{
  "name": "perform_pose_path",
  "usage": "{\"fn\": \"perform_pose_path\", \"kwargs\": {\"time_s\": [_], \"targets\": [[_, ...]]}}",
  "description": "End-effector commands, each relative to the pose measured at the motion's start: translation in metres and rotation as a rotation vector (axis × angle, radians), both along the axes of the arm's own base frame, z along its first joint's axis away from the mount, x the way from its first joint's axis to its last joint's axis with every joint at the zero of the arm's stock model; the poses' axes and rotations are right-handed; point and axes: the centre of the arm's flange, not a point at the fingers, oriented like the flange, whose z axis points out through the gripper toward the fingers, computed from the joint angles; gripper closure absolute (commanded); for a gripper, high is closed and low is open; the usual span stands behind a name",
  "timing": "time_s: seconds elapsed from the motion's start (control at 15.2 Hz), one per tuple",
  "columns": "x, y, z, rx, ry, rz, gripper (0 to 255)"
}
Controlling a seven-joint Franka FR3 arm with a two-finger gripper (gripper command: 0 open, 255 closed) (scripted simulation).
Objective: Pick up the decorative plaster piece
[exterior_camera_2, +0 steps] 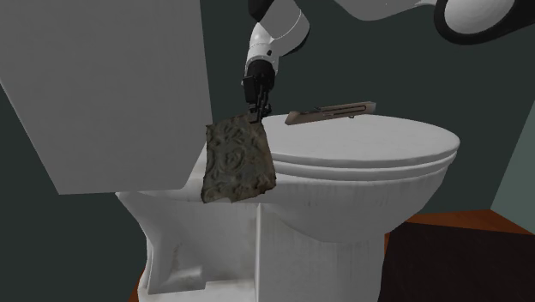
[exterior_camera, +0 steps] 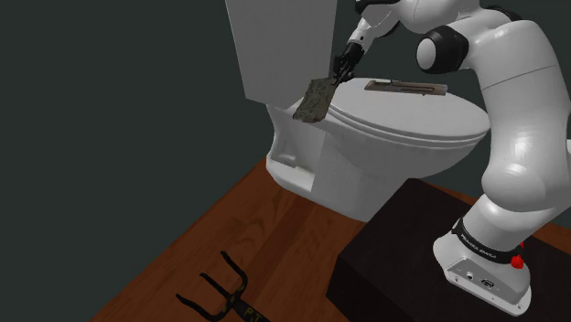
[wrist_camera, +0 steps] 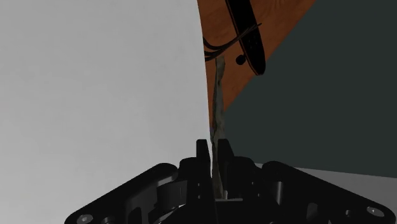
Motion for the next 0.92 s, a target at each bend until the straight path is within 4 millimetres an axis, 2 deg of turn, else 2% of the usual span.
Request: {"fn": "perform_pose_path", "kwargs": {"time_s": [0.0, 0.2, 0.86], "targets": [[0.0, -0.001, -0.001, -0.001, 0.001, -0.001, 255], [0.001, 0.0, 0.0, -0.001, 0.001, -0.001, 255], [0.001, 0.0, 0.052, -0.001, 0.001, -0.001, 255]]}}
